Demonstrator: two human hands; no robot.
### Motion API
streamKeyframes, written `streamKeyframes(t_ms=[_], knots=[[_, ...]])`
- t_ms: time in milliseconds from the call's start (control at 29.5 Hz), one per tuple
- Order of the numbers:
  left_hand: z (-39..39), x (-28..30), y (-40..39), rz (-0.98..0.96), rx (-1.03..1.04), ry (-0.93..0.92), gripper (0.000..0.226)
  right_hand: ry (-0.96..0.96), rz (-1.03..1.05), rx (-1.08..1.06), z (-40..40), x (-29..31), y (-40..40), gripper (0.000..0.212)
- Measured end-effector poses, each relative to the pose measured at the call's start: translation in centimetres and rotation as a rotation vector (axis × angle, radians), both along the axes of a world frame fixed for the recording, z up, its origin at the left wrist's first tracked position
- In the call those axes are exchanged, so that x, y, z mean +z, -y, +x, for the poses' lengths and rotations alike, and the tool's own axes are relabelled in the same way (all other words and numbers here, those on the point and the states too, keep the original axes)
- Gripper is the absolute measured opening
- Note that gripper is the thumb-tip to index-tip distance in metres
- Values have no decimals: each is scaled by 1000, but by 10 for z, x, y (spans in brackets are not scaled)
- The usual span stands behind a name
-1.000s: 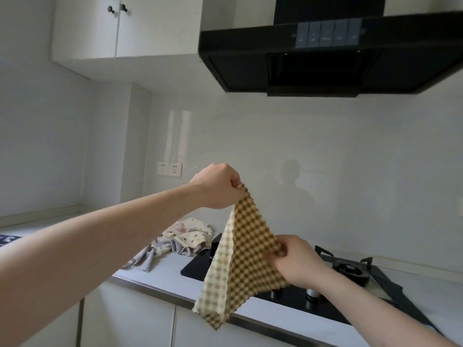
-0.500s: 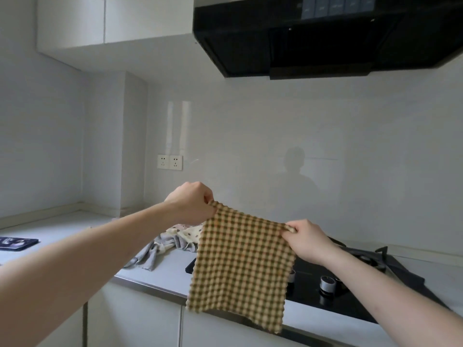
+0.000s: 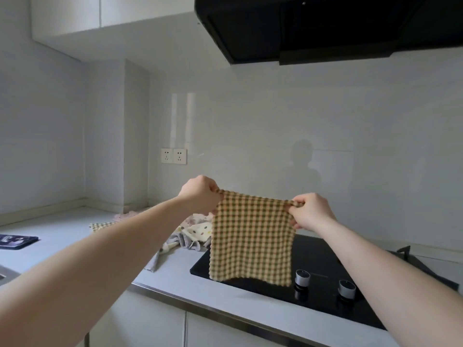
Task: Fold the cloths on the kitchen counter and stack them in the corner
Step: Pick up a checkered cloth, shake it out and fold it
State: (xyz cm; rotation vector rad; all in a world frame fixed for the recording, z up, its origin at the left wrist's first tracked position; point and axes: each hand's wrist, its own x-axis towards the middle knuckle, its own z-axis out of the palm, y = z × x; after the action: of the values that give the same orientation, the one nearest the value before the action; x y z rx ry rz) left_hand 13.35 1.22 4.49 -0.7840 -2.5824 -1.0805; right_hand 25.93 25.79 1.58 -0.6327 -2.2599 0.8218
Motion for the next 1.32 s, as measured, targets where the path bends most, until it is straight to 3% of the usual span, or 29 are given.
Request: streamKeyframes(t_ms=[102, 204, 305, 475, 577, 814, 1154, 1323], knots=[[-8, 0, -8, 343, -41, -17, 12, -129, 50, -17, -6, 11, -2, 12], [-2, -4, -5, 379, -24, -123, 9, -150, 170, -9, 3, 11, 0, 8], [15, -24, 7, 316, -66, -105, 10, -53, 240, 56, 18, -8, 1, 9], [39, -93, 34, 25, -125, -60, 29, 171, 302, 148, 51, -50, 13, 13], [47, -128, 49, -140, -153, -17, 26, 279, 293, 170, 67, -81, 18, 15], [56, -162, 60, -322, -226, 24, 19, 436, 313, 242, 81, -128, 20, 11], [15, -165, 30, -215, -119, 64, 22, 228, 176, 123, 35, -126, 4, 13], [-9, -175, 10, -157, -17, 97, 27, 216, 148, 58, 4, -138, -3, 17]])
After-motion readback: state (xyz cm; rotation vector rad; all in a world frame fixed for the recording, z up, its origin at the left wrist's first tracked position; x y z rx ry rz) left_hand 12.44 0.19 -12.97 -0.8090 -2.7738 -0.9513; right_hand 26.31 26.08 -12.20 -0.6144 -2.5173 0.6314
